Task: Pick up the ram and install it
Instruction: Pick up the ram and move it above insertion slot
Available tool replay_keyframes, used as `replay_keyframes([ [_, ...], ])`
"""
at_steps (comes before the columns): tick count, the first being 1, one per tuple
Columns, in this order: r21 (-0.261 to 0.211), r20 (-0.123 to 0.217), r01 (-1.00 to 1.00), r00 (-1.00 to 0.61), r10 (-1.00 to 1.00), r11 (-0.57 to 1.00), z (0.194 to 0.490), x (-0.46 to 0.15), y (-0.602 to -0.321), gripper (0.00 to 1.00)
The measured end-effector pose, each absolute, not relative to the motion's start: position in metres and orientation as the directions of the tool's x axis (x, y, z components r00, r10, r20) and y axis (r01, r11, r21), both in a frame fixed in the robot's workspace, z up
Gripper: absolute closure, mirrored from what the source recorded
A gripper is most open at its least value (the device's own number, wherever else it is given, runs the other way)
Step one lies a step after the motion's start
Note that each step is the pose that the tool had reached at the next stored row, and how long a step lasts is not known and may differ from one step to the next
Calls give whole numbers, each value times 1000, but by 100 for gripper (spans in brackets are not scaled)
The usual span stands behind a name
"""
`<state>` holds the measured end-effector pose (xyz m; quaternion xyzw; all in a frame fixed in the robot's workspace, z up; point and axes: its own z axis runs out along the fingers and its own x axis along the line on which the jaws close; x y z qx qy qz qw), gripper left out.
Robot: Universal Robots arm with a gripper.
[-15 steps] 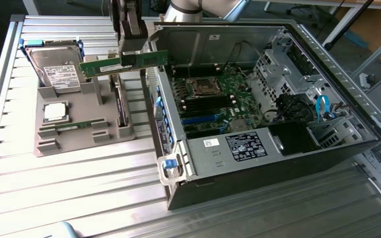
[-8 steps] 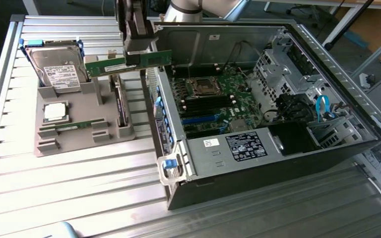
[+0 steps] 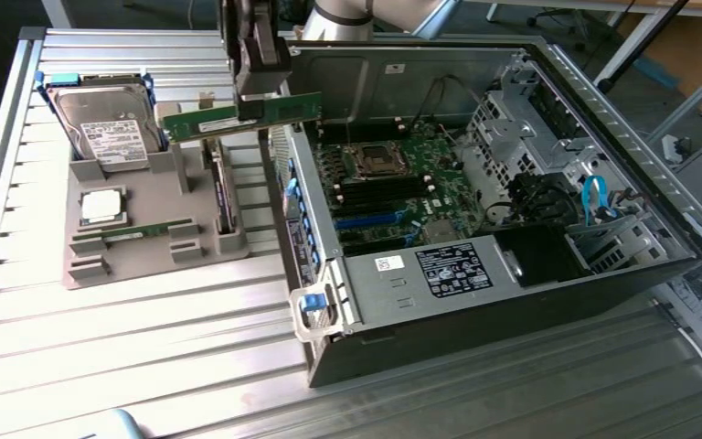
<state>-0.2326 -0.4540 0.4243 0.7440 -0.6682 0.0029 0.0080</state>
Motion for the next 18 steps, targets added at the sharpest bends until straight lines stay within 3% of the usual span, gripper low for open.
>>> replay_keyframes([
  [18,8,15,-994,107,-994,-107,424,-224,-454,86],
])
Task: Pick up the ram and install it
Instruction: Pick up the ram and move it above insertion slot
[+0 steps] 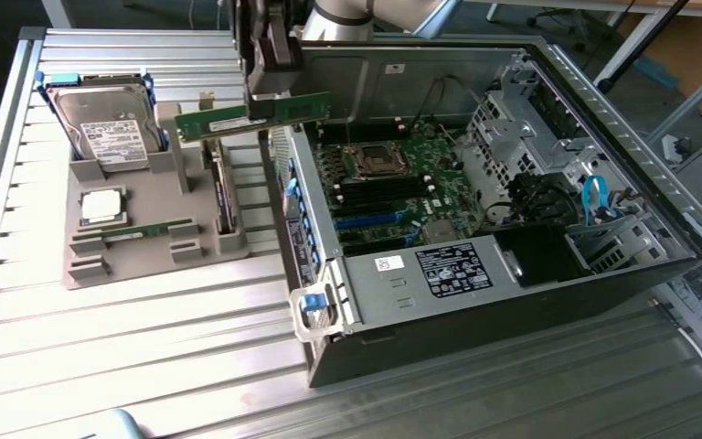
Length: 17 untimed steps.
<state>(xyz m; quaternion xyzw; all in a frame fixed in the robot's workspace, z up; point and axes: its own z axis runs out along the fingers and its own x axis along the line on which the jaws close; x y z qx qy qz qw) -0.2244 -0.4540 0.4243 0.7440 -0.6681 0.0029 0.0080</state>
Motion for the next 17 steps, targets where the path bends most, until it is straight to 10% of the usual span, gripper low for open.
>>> replay_keyframes([
  [17,8,15,-994,107,-994,-107,424,-215,-454,86],
])
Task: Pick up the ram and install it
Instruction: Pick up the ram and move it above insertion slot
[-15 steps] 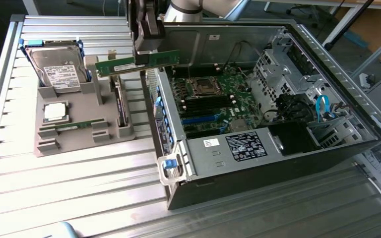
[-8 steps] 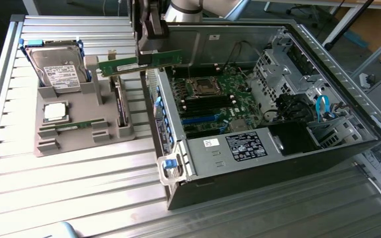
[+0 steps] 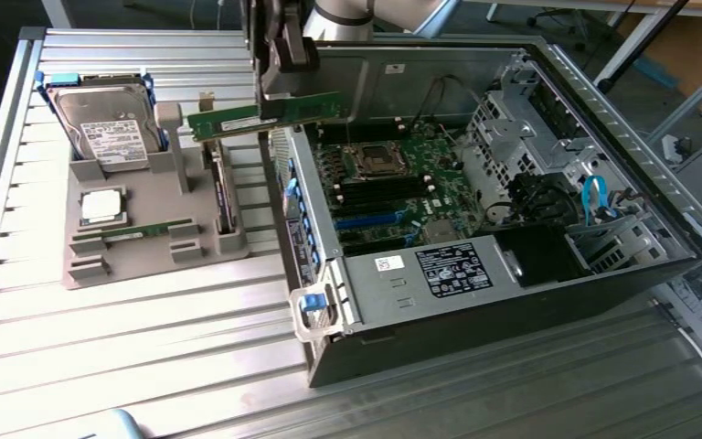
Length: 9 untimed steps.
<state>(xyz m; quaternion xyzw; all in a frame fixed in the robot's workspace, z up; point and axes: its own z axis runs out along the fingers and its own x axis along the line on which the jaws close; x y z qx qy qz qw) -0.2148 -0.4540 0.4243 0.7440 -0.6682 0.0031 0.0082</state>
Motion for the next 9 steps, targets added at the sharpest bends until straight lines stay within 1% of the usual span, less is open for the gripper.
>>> replay_keyframes([
  [9,8,16,-994,107,-994,-107,424,-210,-454,86],
])
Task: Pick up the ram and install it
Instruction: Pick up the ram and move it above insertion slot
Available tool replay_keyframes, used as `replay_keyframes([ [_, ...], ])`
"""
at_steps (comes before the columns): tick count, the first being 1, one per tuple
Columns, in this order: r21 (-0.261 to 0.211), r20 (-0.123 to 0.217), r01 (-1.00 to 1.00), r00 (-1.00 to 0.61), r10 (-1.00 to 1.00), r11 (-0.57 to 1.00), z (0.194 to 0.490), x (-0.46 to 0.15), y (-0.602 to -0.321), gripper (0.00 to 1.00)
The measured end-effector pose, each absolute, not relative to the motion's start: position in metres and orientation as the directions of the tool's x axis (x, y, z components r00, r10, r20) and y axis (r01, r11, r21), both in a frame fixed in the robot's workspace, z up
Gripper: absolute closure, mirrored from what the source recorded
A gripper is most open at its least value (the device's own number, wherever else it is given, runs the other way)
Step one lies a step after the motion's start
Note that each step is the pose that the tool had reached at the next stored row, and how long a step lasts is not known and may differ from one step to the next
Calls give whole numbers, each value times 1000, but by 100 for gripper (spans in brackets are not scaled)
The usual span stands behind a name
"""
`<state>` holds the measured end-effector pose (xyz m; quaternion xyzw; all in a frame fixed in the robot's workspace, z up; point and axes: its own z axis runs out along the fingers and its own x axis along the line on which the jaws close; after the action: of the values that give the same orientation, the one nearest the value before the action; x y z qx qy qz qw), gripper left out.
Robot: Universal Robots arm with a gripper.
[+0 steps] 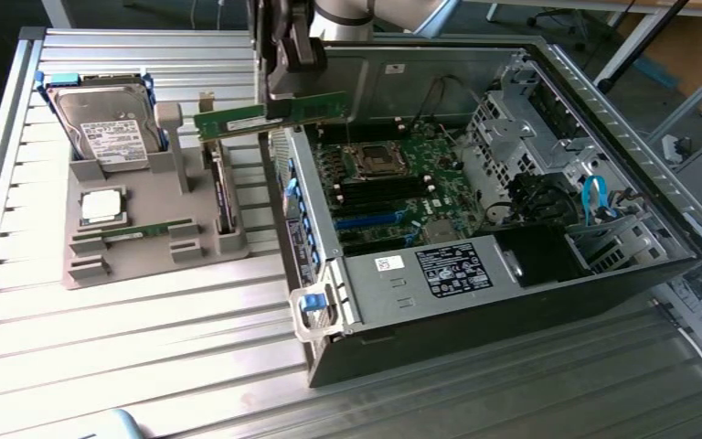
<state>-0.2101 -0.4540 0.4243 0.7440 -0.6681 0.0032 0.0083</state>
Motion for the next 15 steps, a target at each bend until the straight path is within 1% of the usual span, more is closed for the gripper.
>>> replay_keyframes([
  [15,8,16,-994,107,-994,-107,424,-202,-454,86],
])
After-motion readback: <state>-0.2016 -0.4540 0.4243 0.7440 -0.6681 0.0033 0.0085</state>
